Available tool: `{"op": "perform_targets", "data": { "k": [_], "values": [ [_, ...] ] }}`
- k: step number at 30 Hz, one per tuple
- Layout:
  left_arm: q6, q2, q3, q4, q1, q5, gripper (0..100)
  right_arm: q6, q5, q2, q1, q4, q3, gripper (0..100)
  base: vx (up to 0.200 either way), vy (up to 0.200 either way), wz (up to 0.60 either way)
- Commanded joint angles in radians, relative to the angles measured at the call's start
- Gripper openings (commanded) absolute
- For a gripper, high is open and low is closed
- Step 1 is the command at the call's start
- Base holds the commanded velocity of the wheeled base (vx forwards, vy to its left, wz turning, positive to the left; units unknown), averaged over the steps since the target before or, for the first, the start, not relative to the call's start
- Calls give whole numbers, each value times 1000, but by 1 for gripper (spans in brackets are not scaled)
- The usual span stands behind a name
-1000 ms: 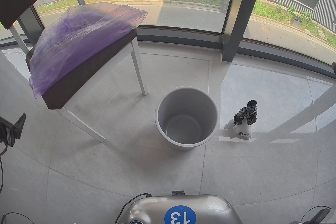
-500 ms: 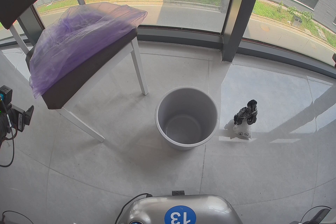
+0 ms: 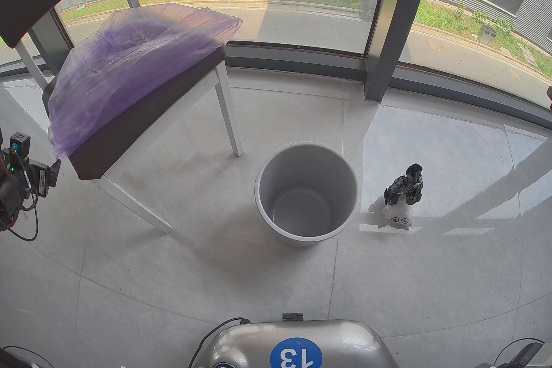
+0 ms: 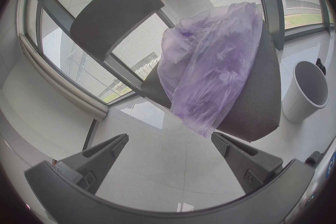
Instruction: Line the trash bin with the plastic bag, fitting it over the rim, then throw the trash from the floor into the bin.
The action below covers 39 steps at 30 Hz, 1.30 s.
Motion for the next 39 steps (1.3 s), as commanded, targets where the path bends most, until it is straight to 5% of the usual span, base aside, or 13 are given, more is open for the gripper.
{"op": "perform_targets", "data": {
  "k": [1, 39],
  "values": [
    [-2, 48, -6, -10, 2, 1, 100, 0, 1, -3, 1, -1, -1, 100, 0, 0, 0],
    [-149, 132, -76, -143, -15, 8, 100, 1, 1, 1, -3, -1, 1, 100, 0, 0, 0]
  ]
}}
